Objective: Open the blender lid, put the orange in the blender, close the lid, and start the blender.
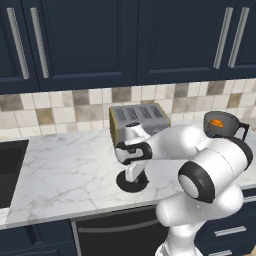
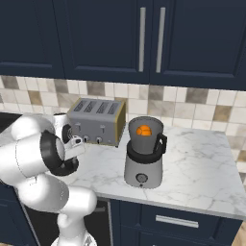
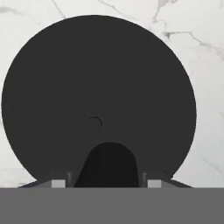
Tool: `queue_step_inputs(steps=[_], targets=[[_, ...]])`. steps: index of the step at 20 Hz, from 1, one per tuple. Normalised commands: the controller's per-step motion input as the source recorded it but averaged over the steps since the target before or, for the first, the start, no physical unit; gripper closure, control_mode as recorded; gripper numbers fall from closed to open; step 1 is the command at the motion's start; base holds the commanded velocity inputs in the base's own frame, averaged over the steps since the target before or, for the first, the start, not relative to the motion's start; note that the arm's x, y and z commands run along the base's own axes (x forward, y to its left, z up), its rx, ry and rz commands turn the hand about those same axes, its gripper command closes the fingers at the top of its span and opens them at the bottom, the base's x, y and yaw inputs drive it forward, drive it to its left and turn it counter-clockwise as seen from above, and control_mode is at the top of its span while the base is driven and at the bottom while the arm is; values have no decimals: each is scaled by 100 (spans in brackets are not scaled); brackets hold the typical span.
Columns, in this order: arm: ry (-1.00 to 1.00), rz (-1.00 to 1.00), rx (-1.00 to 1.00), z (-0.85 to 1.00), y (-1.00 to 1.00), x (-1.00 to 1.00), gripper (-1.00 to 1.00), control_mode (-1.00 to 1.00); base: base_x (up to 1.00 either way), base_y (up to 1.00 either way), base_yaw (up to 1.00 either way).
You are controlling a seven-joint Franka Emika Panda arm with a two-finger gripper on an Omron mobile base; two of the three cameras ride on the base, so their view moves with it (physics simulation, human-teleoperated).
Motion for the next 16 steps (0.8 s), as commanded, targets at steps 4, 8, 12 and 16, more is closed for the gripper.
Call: queue_step_inputs(steps=[4,8,12,16], targets=[[-5,-1,2,4,-14,-37,100,-100,0,0,0],[-13,-3,4,49,-53,-57,100,-100,0,0,0],[-10,-7,1,83,-59,-33,100,-100,0,0,0],[-4,-9,0,100,-61,-16,100,-100,0,0,0]])
